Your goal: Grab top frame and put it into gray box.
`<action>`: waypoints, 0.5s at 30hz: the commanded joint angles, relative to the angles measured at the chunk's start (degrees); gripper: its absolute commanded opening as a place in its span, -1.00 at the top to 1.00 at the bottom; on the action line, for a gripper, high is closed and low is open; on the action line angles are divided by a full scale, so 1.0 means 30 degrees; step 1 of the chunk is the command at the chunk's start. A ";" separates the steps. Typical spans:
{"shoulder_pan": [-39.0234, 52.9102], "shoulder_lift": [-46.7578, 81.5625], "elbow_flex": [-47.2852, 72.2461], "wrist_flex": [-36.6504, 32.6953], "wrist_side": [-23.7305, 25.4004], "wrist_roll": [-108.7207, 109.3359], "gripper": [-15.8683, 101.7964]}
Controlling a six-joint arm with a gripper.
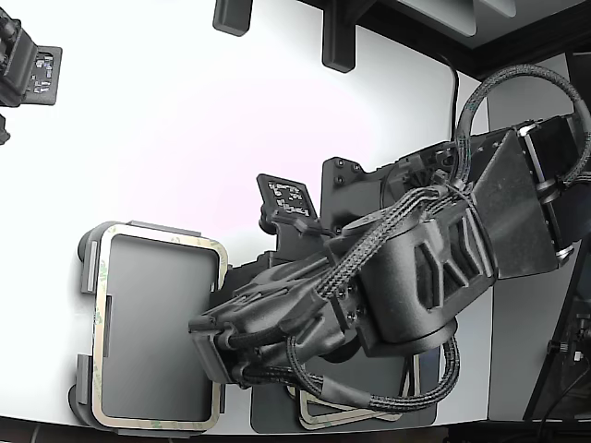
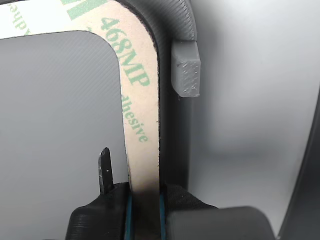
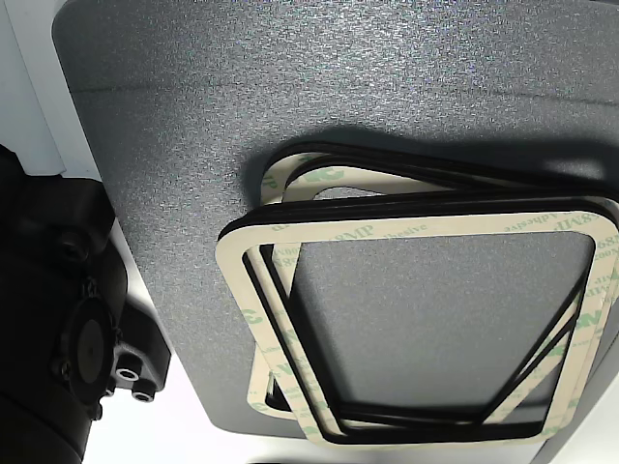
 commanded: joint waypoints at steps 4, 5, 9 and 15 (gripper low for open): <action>-0.0293 0.0381 -0.0264 0.0059 0.0000 0.0088 0.95; -0.0293 0.0381 -0.0264 0.0059 0.0000 0.0059 0.95; -0.0352 0.0381 -0.0205 0.0000 -0.0029 0.0029 0.95; -0.0352 0.0322 -0.0205 -0.0059 -0.0088 0.0029 0.95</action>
